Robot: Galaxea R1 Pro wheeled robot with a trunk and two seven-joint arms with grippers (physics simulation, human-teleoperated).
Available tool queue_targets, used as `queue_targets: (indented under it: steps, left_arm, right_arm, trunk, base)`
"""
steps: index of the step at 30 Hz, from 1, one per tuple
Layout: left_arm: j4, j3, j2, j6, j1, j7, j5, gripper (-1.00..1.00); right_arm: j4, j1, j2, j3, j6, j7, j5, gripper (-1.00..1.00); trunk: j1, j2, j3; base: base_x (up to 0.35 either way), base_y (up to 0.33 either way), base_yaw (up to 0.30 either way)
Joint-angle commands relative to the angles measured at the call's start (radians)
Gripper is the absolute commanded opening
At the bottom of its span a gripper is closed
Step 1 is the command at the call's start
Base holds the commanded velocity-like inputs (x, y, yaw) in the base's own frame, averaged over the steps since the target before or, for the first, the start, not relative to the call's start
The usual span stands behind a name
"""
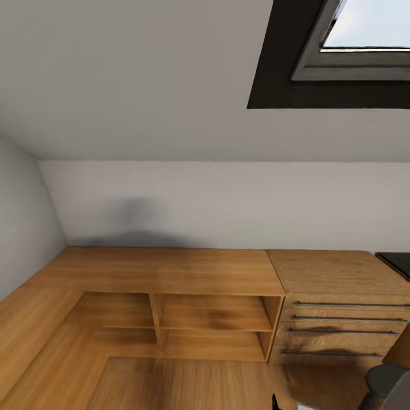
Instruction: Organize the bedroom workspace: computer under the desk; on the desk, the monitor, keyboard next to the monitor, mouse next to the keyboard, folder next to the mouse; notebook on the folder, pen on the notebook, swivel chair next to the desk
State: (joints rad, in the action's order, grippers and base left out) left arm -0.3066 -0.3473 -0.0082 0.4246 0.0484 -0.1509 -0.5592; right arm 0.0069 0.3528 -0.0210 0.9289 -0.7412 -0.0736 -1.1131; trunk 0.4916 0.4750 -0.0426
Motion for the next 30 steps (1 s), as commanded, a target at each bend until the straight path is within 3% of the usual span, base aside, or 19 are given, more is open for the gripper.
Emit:
queue_targets:
  steps: [1, 30]
  left_arm:
    - [0.000, -0.009, 0.001, 0.004, 0.001, -0.008, -0.004, 1.00]
    - [0.000, -0.009, 0.002, 0.004, 0.001, -0.009, -0.005, 1.00]
  right_arm:
    - [0.000, 0.001, -0.001, 0.008, -0.001, -0.008, -0.001, 1.00]
    - [0.000, 0.001, -0.002, 0.009, -0.001, -0.008, -0.001, 1.00]
  trunk:
    - [0.001, 0.002, -0.002]
    - [0.001, 0.002, -0.002]
  base:
    - [0.021, 0.023, -0.297]
    - [0.001, 0.051, -0.297]
